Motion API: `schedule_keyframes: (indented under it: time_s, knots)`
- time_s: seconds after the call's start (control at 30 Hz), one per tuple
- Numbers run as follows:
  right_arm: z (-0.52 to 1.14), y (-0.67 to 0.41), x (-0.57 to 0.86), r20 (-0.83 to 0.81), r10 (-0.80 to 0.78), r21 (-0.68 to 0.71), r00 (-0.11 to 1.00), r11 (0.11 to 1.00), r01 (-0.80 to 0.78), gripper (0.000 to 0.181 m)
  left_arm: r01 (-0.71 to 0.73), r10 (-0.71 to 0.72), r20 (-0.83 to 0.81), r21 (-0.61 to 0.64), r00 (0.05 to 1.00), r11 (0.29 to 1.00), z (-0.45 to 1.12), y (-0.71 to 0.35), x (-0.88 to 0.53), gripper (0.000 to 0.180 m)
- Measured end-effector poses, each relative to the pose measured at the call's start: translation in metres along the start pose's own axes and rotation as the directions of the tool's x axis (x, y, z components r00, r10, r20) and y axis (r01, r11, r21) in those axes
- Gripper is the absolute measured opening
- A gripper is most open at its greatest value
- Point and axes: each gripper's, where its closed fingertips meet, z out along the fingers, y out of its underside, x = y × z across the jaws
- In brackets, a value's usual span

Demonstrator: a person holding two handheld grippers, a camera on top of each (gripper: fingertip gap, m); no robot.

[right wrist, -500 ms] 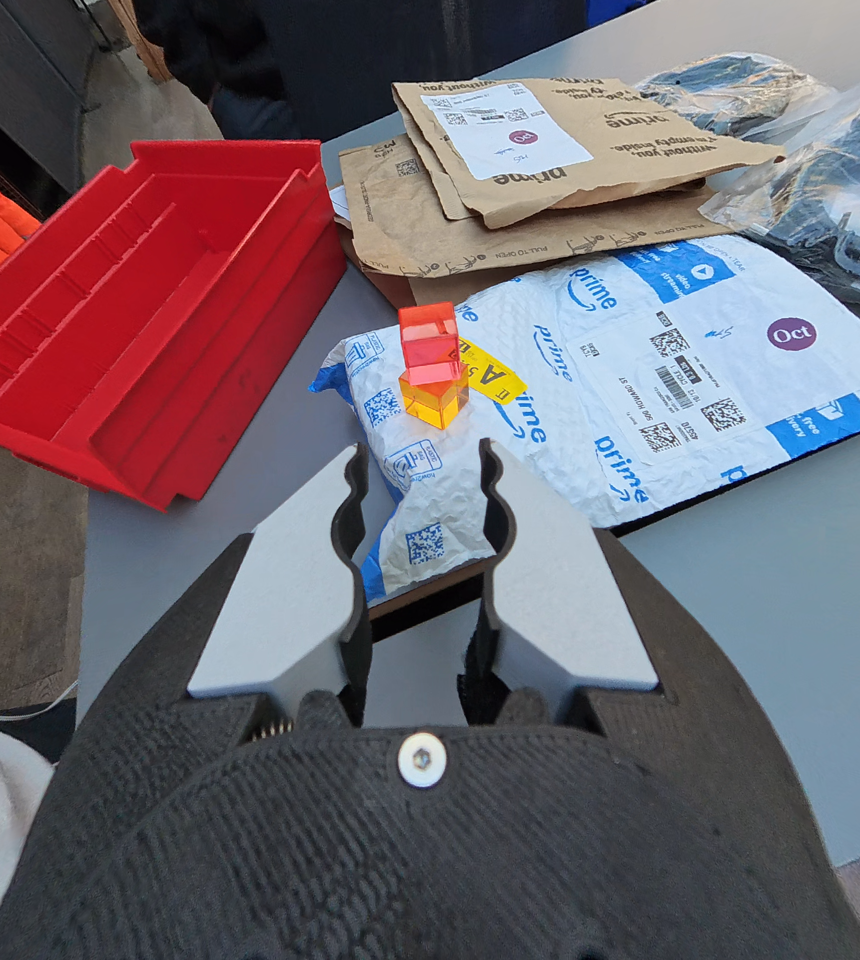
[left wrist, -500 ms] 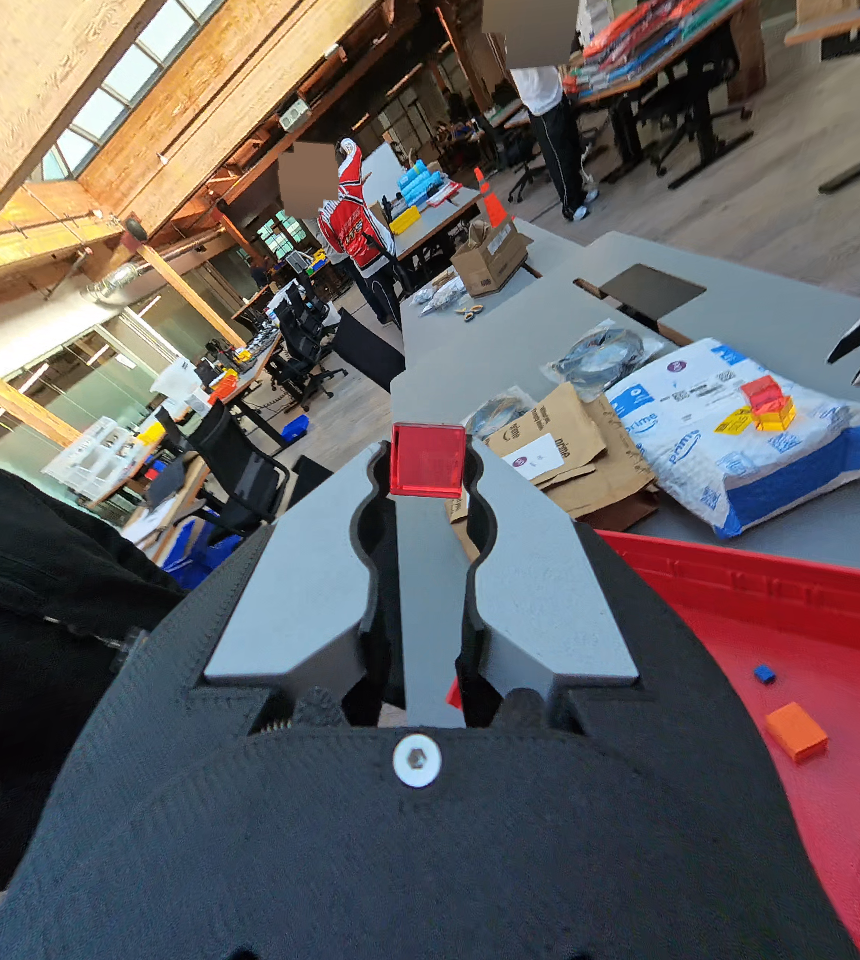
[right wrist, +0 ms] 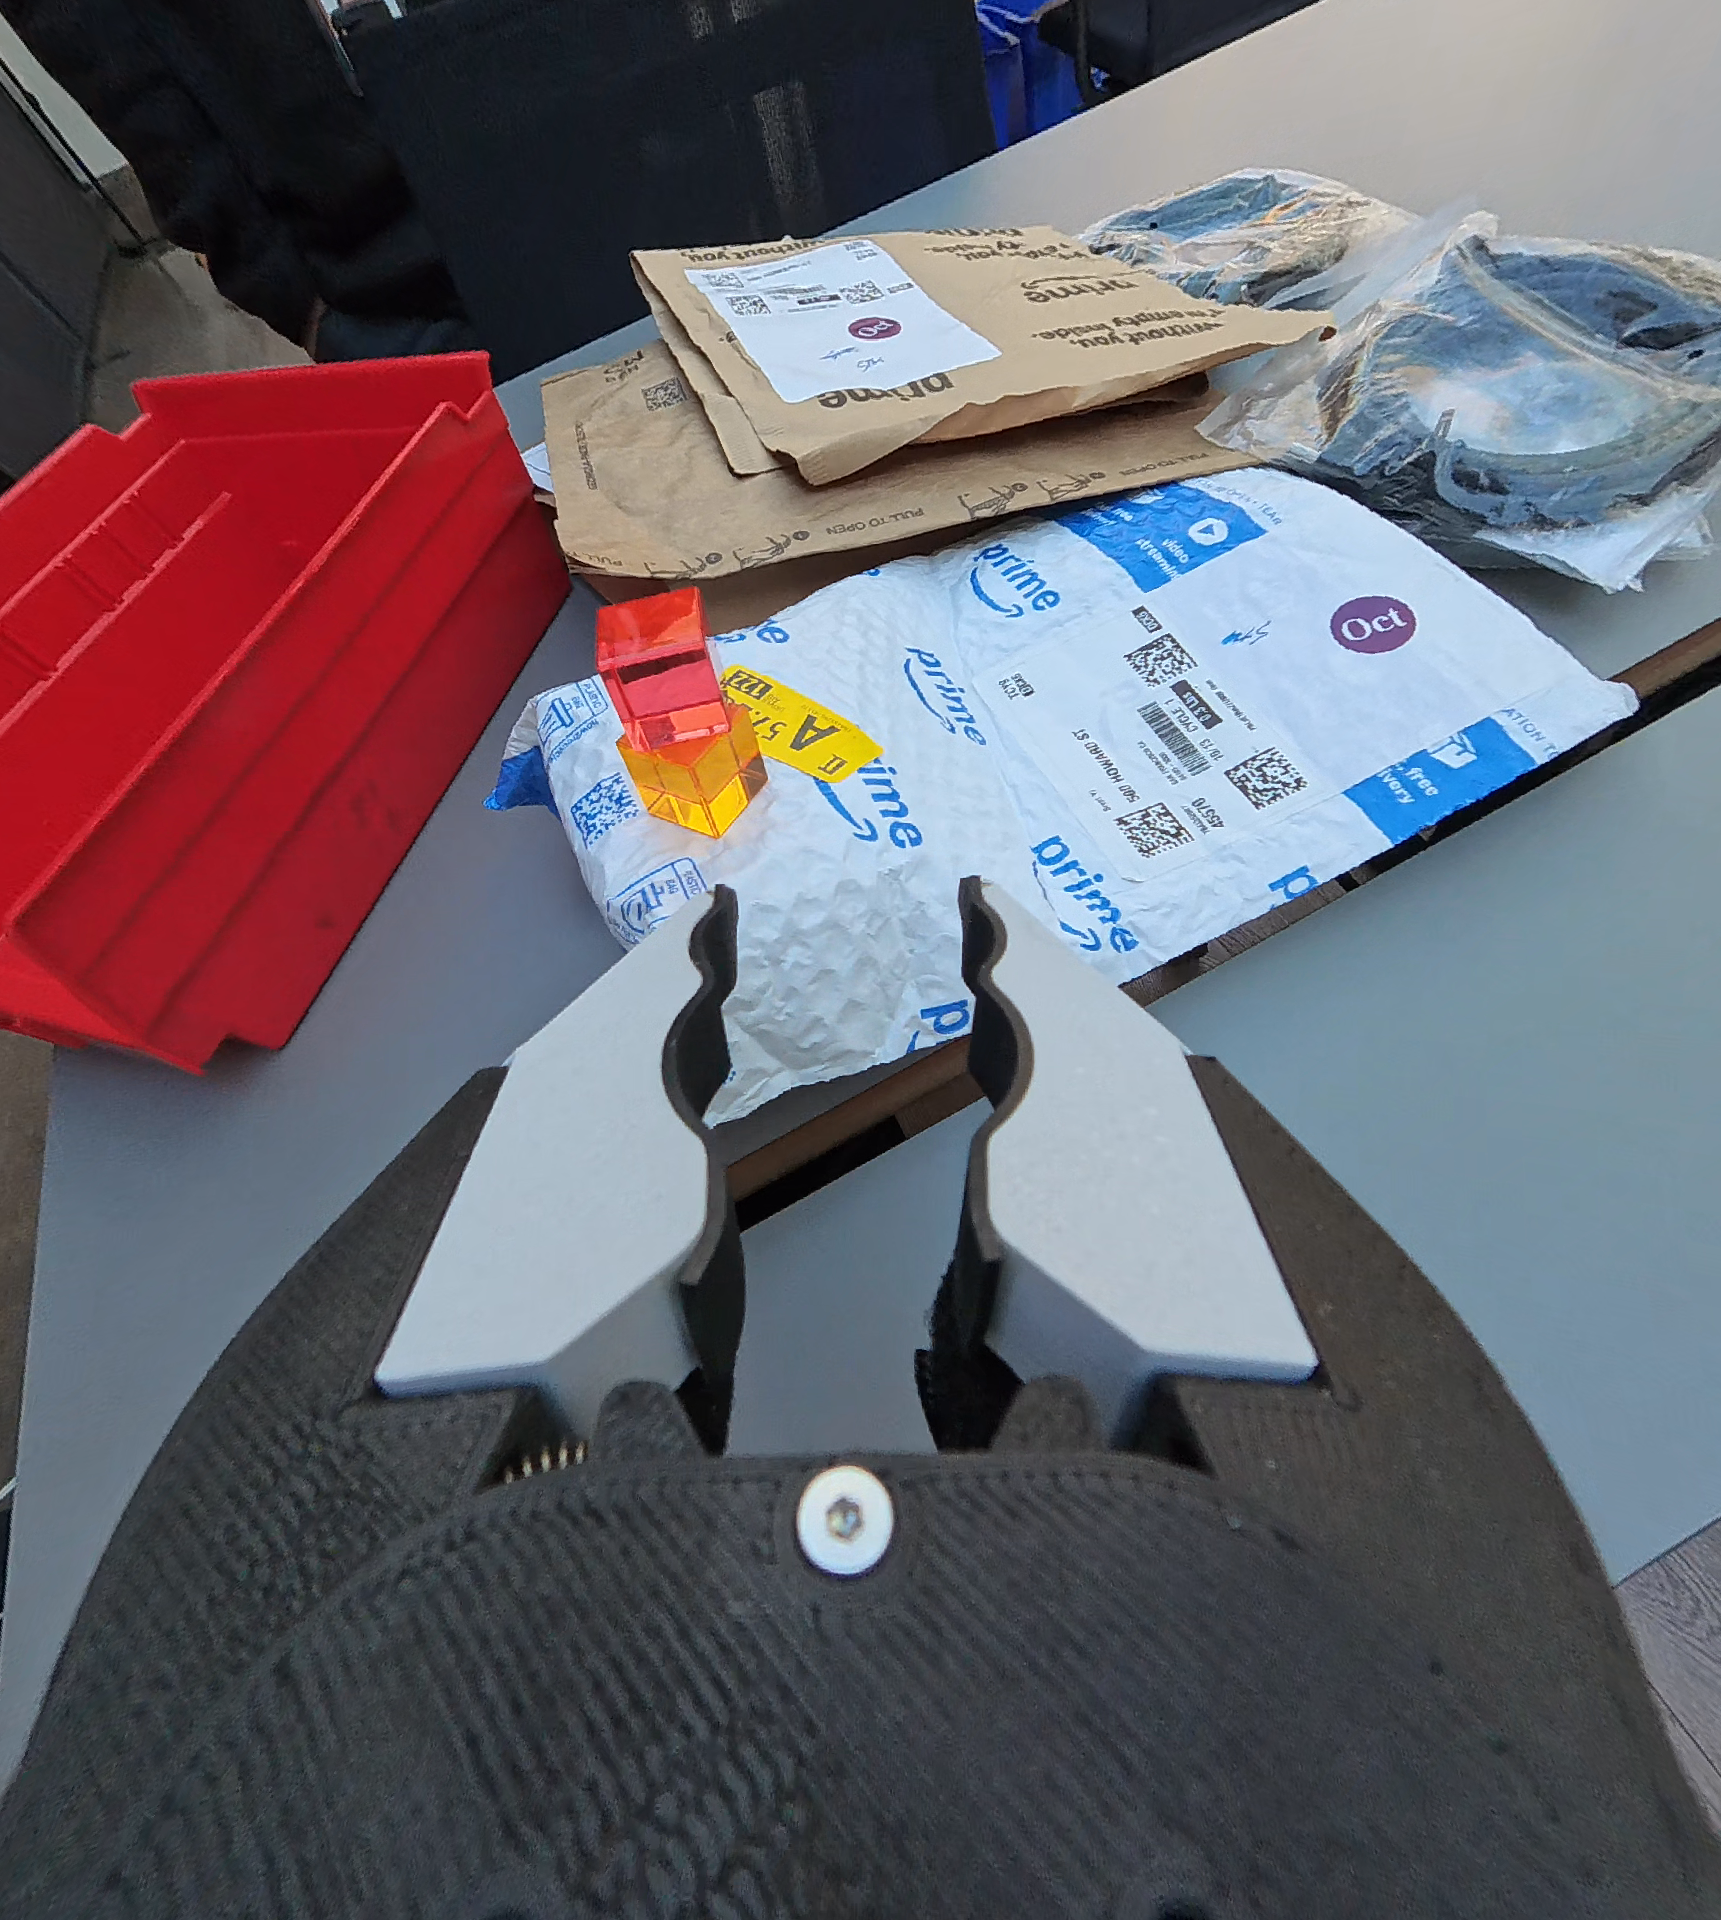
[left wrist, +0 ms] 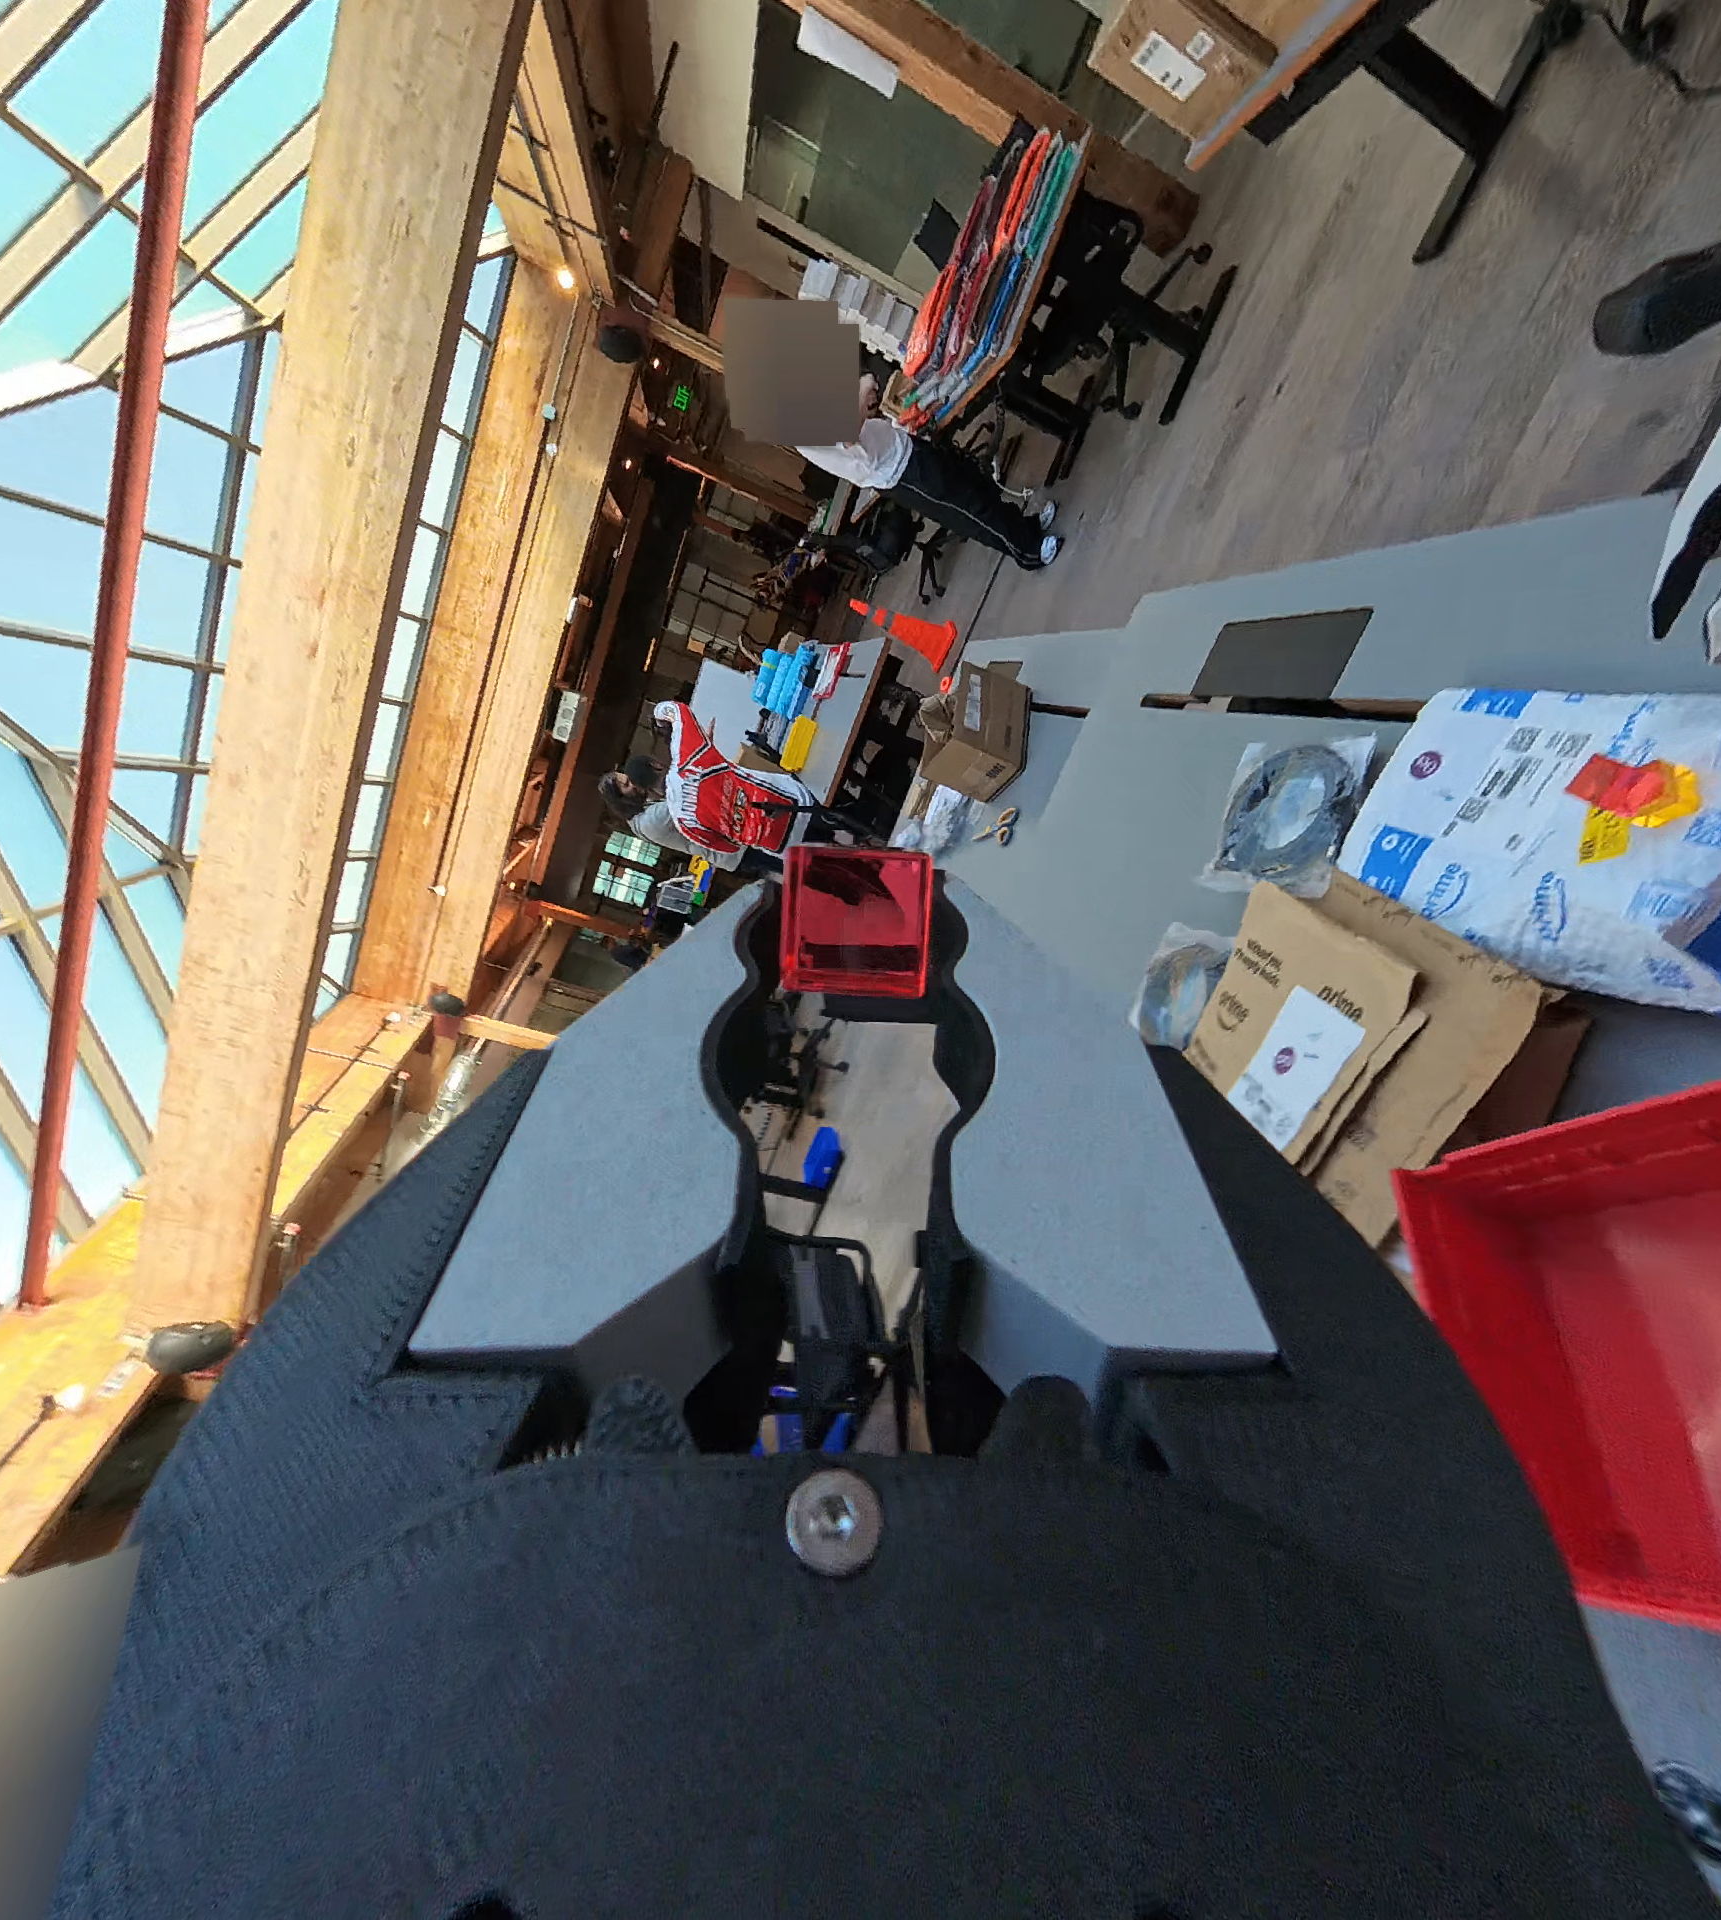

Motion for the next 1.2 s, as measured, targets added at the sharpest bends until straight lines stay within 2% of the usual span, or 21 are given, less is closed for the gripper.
schedule_keyframes:
  time_s: [0.23,0.47,0.57,0.63,0.67,0.73,0.83,0.9,0.93,1.0,1.07,1.2]
  knots:
    - [-0.004,0.002,0.003,-0.014,-0.008,0.027,1.000,1.000,0.009,0.043,-0.270,0.267,-0.101,-0.016,0.958,0.963,0.033,-0.044,-0.047,0.026]
    - [-0.015,0.012,0.009,-0.031,0.050,0.063,0.998,0.997,-0.048,0.042,-0.327,0.328,-0.135,0.030,0.935,0.945,0.059,-0.071,-0.060,0.025]
    - [-0.020,0.008,0.002,0.006,0.055,0.089,0.998,0.994,-0.056,0.048,-0.230,0.227,-0.164,0.001,0.960,0.973,0.061,-0.058,-0.046,0.025]
    - [-0.023,-0.002,-0.011,0.059,0.032,0.115,0.998,0.993,-0.038,0.054,-0.035,0.004,-0.253,-0.120,0.967,0.992,0.060,-0.021,-0.007,0.026]
    - [-0.024,-0.007,-0.020,0.091,0.017,0.129,0.996,0.991,-0.028,0.056,0.097,-0.156,-0.299,-0.204,0.941,0.974,0.059,0.003,0.026,0.026]
    - [-0.024,-0.015,-0.038,0.148,-0.027,0.146,0.989,0.989,0.005,0.059,0.321,-0.462,-0.315,-0.408,0.829,0.855,0.057,0.057,0.110,0.026]
    - [-0.011,-0.018,-0.051,0.165,-0.091,0.100,0.982,0.992,0.075,0.062,0.464,-0.719,-0.221,-0.633,0.659,0.619,0.053,0.135,0.251,0.026]
    - [0.005,-0.023,-0.051,0.138,-0.126,0.065,0.982,0.991,0.118,0.061,0.487,-0.812,-0.132,-0.742,0.568,0.461,0.054,0.176,0.328,0.026]
    - [0.015,-0.024,-0.050,0.129,-0.130,0.049,0.983,0.991,0.124,0.060,0.457,-0.843,-0.095,-0.805,0.530,0.378,0.051,0.194,0.362,0.026]
    - [0.036,-0.024,-0.048,0.112,-0.110,0.005,0.988,0.994,0.110,0.059,0.383,-0.878,-0.054,-0.886,0.475,0.262,0.048,0.217,0.415,0.026]
    - [0.052,-0.021,-0.047,0.099,-0.105,-0.033,0.990,0.993,0.109,0.053,0.324,-0.881,-0.026,-0.924,0.473,0.202,0.047,0.234,0.442,0.026]
    - [0.063,-0.018,-0.046,0.072,-0.111,-0.056,0.991,0.992,0.115,0.034,0.277,-0.885,-0.009,-0.948,0.465,0.156,0.046,0.249,0.464,0.026]
